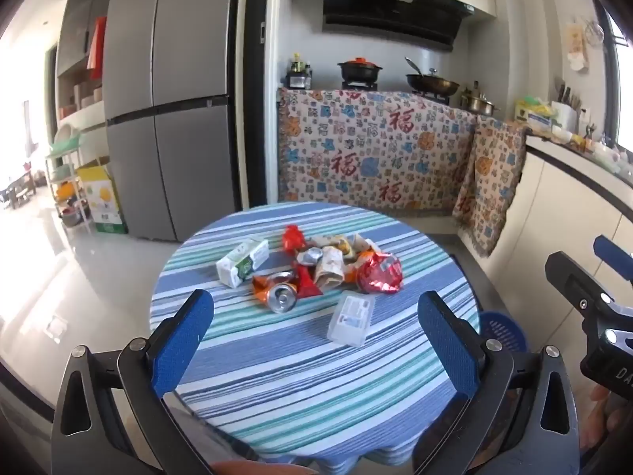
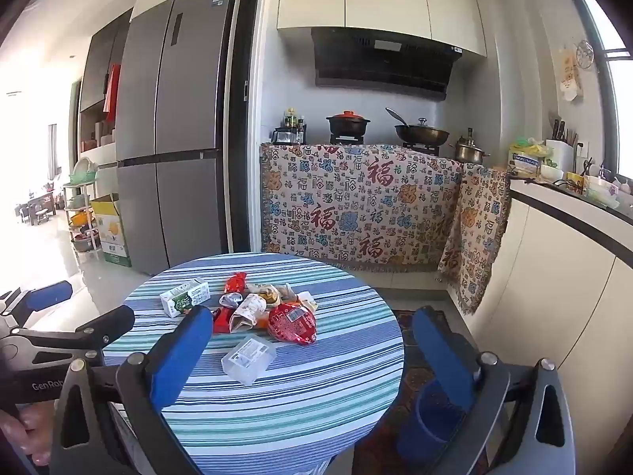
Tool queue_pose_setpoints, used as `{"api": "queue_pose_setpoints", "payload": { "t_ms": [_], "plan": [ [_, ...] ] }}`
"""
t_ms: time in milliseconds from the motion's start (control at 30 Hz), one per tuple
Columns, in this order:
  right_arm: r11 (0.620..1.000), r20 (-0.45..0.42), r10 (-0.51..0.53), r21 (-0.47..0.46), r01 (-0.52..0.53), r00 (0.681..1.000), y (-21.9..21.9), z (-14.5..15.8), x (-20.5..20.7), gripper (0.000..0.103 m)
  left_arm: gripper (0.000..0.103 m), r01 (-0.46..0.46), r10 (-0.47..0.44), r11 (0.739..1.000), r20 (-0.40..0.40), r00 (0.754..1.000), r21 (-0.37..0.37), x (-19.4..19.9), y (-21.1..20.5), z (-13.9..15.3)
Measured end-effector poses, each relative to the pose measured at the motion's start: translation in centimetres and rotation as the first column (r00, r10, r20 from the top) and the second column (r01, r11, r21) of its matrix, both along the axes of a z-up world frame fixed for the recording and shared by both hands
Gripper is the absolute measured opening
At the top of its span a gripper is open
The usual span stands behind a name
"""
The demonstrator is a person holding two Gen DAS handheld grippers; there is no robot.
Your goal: Collect trash
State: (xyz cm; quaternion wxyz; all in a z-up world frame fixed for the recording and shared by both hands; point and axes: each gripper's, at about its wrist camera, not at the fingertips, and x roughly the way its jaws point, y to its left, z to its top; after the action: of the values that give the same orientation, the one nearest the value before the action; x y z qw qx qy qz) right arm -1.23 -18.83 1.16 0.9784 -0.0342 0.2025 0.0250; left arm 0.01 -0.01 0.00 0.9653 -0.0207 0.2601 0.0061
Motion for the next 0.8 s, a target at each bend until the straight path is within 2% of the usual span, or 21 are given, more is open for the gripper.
{"api": "queue_pose_setpoints", "payload": {
  "t_ms": [800],
  "plan": [
    [1.0,0.013,-0.02,0.0,0.02,1.0,-0.1,0.2,-0.5,0.103,0.103,0.019,-0.019,1.0,-0.01,1.0,-0.01,-0.4,-0.5,-0.2]
  ]
}}
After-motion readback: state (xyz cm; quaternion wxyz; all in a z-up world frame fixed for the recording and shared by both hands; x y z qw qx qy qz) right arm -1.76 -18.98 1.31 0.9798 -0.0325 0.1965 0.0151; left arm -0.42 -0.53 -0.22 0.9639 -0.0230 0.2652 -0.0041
